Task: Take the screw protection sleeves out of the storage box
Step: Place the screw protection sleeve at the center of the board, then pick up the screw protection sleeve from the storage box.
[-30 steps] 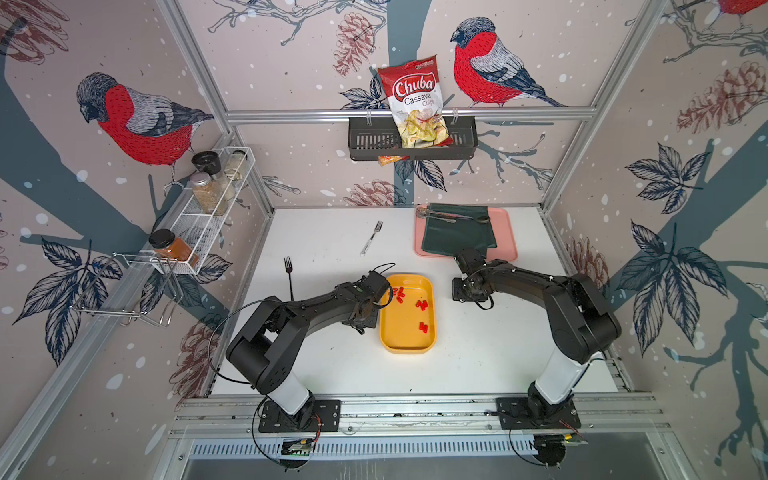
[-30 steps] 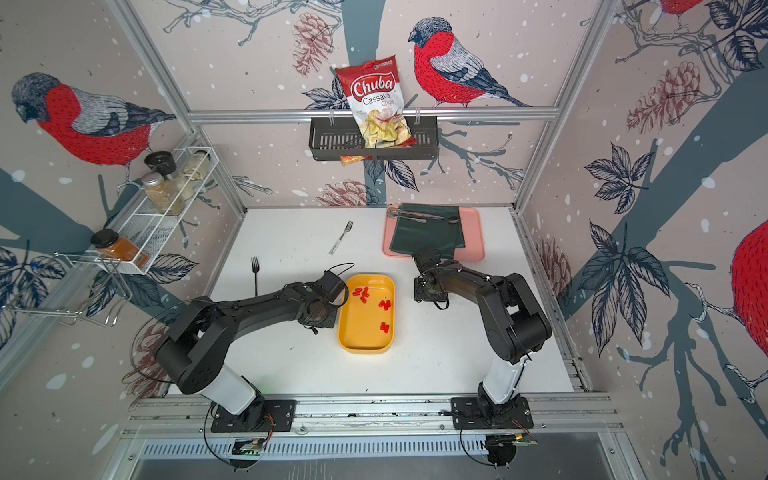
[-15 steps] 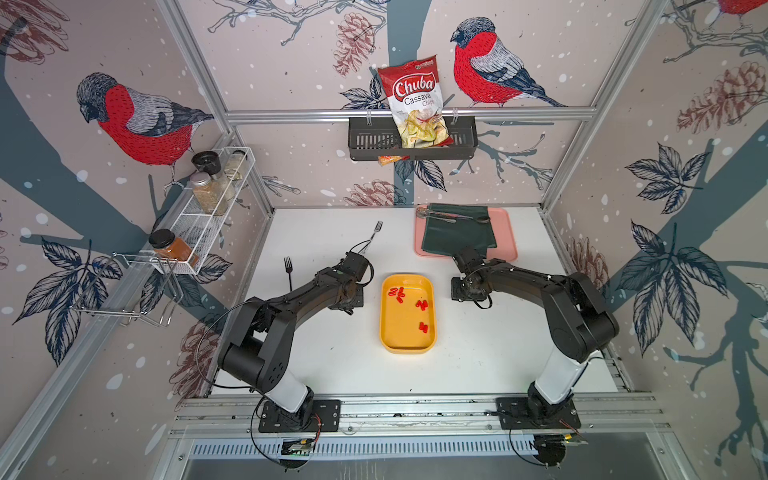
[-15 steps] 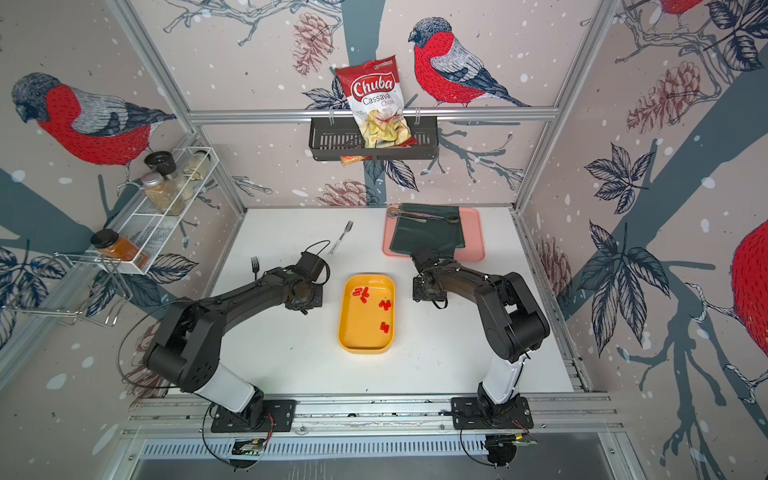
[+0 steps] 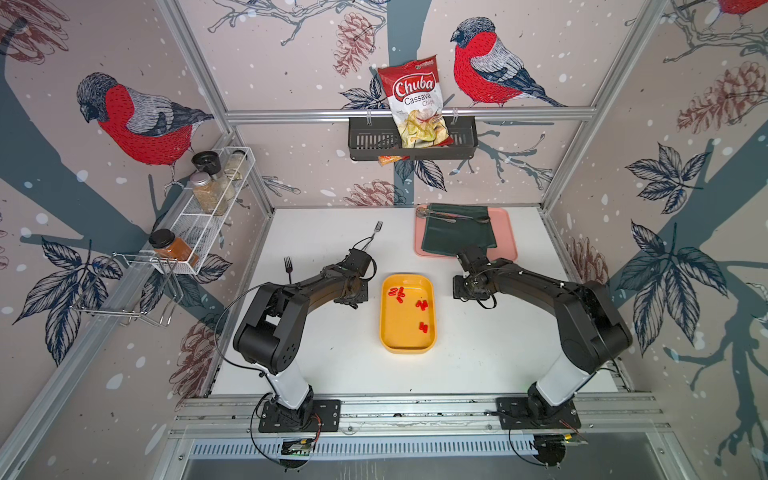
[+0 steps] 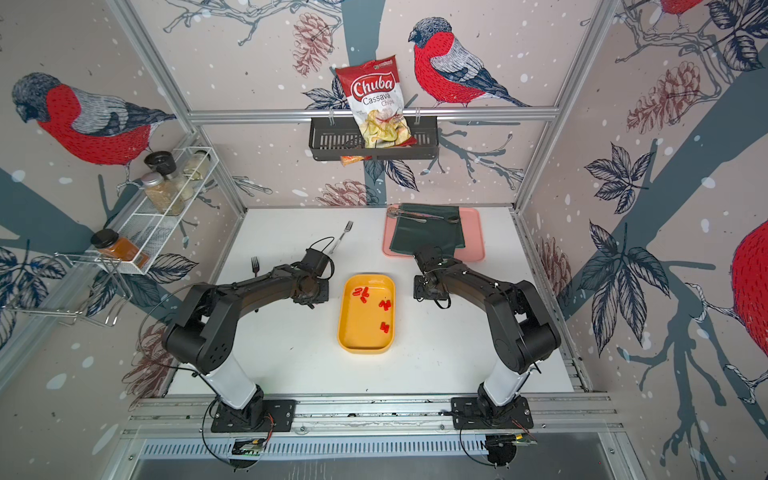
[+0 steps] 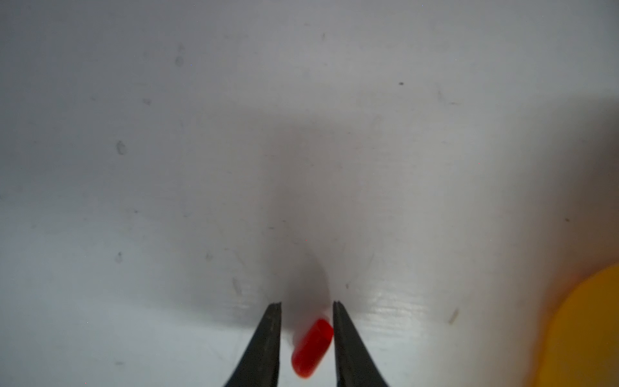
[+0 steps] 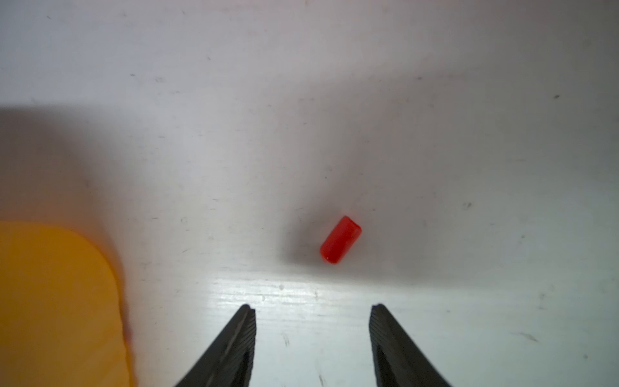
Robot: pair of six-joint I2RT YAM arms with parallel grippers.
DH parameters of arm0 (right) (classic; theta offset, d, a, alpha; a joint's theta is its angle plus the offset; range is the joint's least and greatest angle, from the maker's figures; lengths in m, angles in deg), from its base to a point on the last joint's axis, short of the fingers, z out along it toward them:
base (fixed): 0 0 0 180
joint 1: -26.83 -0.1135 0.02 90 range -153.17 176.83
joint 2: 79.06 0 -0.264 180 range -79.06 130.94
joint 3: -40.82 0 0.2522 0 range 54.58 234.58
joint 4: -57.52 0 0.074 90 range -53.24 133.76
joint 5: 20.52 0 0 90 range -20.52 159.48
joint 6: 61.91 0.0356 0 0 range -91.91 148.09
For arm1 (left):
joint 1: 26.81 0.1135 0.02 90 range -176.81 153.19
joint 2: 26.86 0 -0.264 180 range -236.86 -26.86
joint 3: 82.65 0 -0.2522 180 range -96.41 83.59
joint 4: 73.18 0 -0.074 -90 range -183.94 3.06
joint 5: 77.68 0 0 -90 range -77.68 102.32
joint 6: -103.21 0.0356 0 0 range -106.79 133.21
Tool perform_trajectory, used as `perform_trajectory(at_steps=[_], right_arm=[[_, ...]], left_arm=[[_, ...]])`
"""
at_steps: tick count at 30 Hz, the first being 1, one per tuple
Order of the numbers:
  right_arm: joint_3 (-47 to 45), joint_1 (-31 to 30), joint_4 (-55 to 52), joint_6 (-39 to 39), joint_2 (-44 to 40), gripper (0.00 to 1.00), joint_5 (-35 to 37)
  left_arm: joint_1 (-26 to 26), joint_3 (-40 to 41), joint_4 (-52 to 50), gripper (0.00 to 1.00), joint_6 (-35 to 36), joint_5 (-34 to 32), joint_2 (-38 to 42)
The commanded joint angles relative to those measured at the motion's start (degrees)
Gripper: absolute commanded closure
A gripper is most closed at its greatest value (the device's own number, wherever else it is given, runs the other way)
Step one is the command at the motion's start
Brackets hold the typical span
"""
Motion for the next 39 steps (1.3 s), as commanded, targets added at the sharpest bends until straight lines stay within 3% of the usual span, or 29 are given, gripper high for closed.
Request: perform_trajectory(at_steps=[1, 5, 8, 11, 16, 27, 39], right_arm=[[1.4, 0.1, -1.9, 0.2, -0.6, 0.4, 0.5], [1.8, 0.3, -1.9, 0.2, -0.4, 0.4, 0.5], [0.8, 1.0, -1.4, 0.5, -0.9, 0.4, 0.1], [-0.9, 2.4, -0.5, 0.8, -2.0, 0.4, -0.6], [-3.9, 4.2, 0.4, 1.0, -4.1, 0.4, -2.0], [-5.0, 4.7, 1.1, 0.2, -4.0, 0.4, -2.3], [-5.8, 5.3, 1.8, -0.4, -3.3, 0.4, -2.3]], left_arm=[[-0.3, -0.3, -1.2, 0.6, -1.9, 1.2, 5.1], [-2.5, -3.2, -4.6, 0.55, -4.5, 1.4, 10.8], [-8.2, -4.8, -3.7, 0.52, -8.8, 4.9, 12.8], [-13.7, -5.6, -0.7, 0.53, -16.9, 7.2, 10.5], [-16.0, -6.3, 3.3, 0.56, -26.7, 8.6, 4.2], [-16.5, -10.8, 4.3, 0.64, -27.6, 10.5, -7.1], [-16.5, -11.4, 2.9, 0.73, -26.3, 10.9, -10.0]])
